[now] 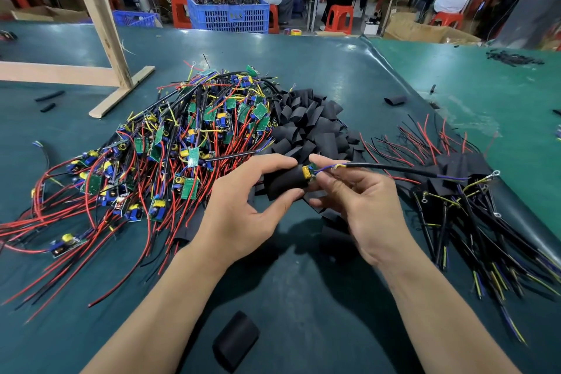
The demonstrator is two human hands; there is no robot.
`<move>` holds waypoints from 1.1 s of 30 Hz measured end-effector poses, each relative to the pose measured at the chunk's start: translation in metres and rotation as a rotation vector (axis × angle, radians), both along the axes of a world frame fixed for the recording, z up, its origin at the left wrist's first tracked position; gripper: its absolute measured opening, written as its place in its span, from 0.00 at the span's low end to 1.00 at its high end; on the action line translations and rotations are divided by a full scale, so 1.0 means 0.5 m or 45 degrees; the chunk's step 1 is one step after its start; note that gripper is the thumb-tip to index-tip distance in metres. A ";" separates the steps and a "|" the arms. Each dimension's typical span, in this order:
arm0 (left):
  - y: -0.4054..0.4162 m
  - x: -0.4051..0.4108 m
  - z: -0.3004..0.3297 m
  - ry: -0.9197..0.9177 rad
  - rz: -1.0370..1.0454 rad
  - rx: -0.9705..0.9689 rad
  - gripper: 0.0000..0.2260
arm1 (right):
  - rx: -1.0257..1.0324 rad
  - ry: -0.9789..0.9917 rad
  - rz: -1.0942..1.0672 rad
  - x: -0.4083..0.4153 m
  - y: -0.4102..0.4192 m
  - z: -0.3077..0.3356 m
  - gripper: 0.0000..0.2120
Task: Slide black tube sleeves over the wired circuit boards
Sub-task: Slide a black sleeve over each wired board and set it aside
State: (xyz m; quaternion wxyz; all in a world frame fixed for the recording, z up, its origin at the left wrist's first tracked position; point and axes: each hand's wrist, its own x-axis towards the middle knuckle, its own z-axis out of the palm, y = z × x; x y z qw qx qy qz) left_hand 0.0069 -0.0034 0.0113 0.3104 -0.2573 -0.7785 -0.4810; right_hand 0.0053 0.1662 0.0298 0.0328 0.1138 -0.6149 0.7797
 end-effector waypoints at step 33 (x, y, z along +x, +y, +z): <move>-0.017 -0.008 -0.006 -0.314 0.107 -0.602 0.19 | 0.198 -0.103 -0.045 -0.009 0.007 -0.014 0.15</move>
